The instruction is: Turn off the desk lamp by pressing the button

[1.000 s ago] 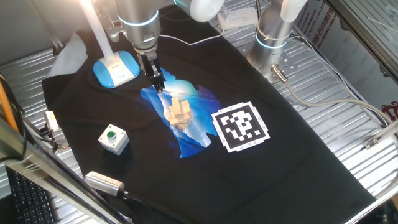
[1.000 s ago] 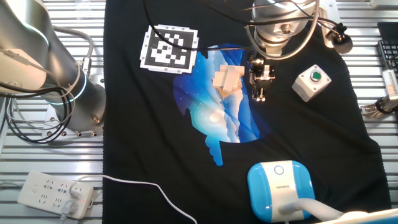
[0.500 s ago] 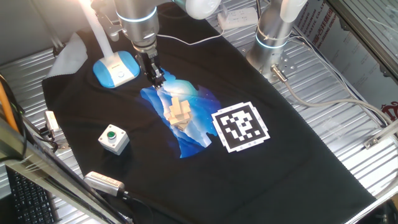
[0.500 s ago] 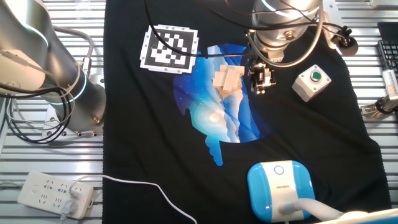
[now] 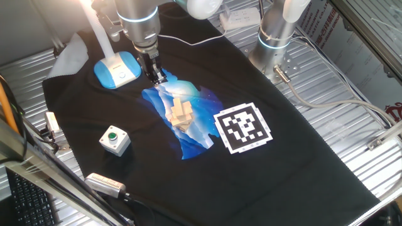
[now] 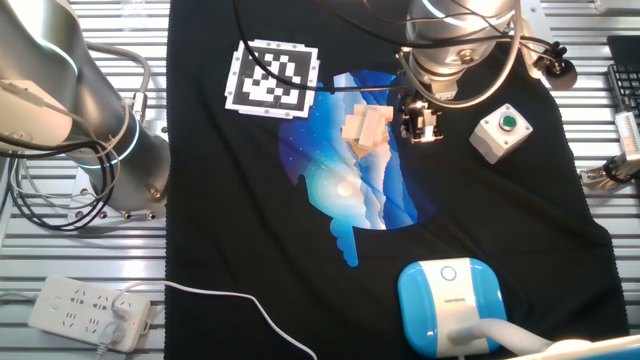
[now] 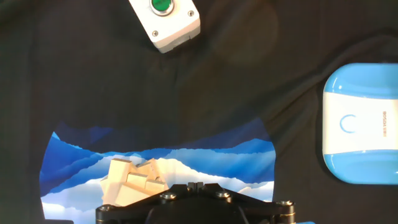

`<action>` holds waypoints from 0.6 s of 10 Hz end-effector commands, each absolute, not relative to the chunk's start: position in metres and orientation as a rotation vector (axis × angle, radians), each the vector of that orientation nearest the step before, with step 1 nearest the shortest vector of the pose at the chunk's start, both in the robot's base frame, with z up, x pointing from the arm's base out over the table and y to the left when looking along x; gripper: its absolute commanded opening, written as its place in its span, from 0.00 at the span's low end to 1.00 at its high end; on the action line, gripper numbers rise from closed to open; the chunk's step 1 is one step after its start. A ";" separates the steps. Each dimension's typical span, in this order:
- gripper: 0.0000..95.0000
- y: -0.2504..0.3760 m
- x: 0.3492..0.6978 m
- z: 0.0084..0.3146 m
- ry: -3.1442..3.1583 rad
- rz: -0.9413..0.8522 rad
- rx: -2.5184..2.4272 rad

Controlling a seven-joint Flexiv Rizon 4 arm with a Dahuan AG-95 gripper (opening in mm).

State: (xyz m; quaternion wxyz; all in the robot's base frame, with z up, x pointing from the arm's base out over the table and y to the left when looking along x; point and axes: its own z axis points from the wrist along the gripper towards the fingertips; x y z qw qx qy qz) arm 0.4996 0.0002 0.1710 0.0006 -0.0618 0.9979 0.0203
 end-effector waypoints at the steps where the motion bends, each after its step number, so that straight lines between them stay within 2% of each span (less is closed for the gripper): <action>1: 0.00 0.000 0.499 0.171 3.132 0.067 -0.194; 6: 0.00 0.001 0.499 0.172 3.131 0.060 -0.205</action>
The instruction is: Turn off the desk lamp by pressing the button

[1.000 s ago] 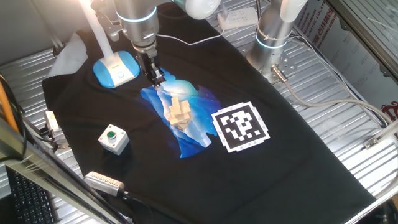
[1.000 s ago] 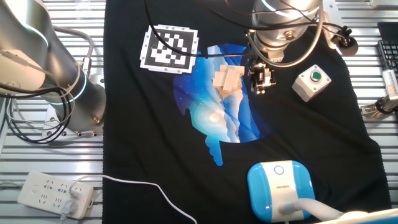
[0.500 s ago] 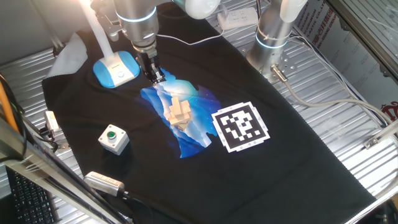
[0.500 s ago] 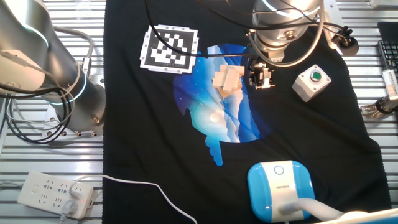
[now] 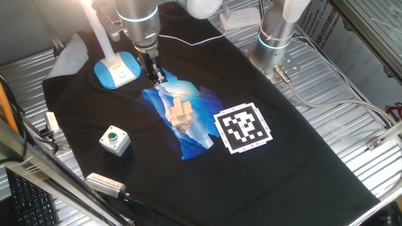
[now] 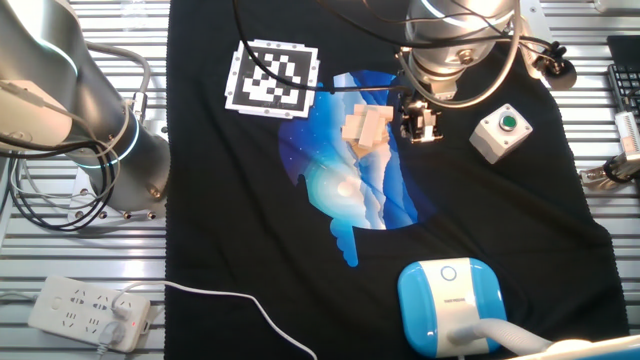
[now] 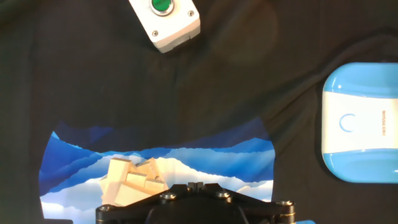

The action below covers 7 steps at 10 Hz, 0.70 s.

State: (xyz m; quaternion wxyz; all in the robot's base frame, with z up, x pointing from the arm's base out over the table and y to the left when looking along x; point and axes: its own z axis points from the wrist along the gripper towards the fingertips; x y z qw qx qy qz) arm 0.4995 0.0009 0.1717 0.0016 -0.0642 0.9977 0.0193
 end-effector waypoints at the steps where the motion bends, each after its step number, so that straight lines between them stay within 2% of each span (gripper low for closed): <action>1: 0.00 0.001 0.499 0.172 3.131 0.060 -0.205; 7: 0.00 0.001 0.499 0.172 3.119 0.046 -0.223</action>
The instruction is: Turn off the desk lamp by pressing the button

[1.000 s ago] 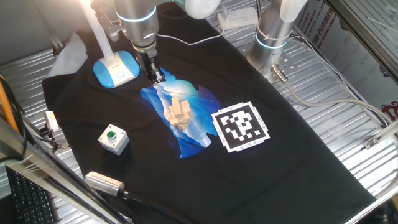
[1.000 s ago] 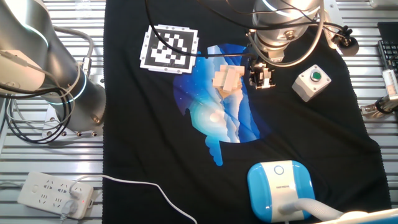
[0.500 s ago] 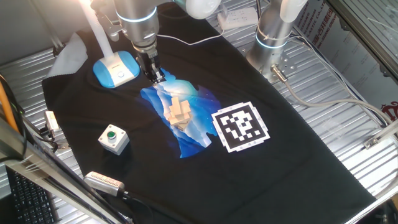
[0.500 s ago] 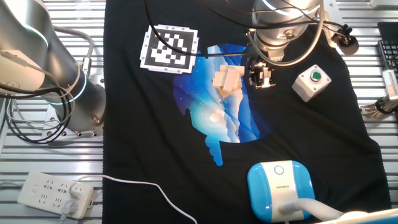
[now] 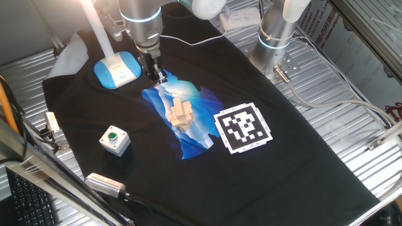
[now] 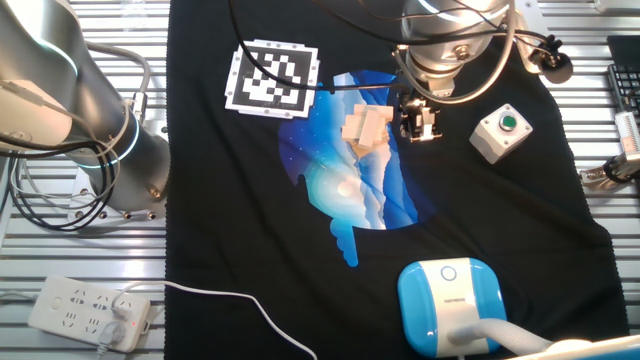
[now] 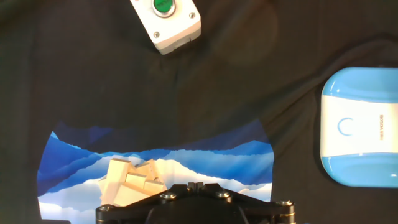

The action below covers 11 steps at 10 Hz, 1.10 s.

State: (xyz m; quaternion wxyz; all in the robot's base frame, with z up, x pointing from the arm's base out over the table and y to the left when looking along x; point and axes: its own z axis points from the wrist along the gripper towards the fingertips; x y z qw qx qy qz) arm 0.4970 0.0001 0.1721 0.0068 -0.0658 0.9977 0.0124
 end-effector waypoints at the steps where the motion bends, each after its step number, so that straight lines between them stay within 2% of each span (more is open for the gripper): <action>1: 0.00 0.001 0.498 0.172 3.118 0.043 -0.225; 11: 0.00 0.000 0.496 0.171 3.096 -0.002 -0.217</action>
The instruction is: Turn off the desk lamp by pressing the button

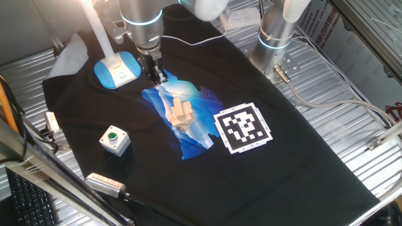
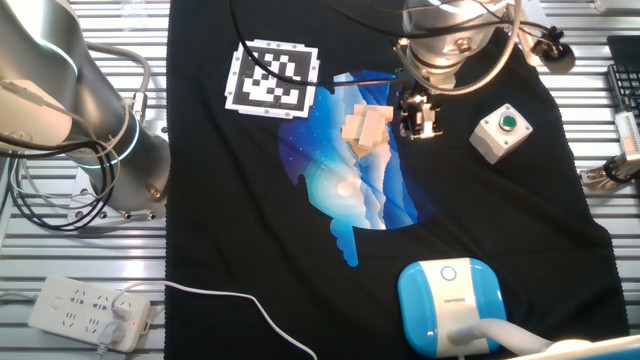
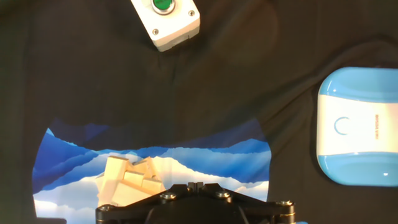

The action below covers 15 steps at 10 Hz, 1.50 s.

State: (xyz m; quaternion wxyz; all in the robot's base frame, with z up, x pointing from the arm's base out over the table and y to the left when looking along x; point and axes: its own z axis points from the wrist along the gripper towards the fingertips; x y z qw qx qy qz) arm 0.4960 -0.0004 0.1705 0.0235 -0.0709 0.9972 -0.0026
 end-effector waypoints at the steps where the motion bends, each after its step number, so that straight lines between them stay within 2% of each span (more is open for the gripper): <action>1: 0.00 0.000 0.496 0.171 3.102 -0.004 -0.218; 7: 0.00 -0.005 0.495 0.154 3.109 0.004 -0.242; 15: 0.00 -0.024 0.488 0.163 3.115 0.013 -0.268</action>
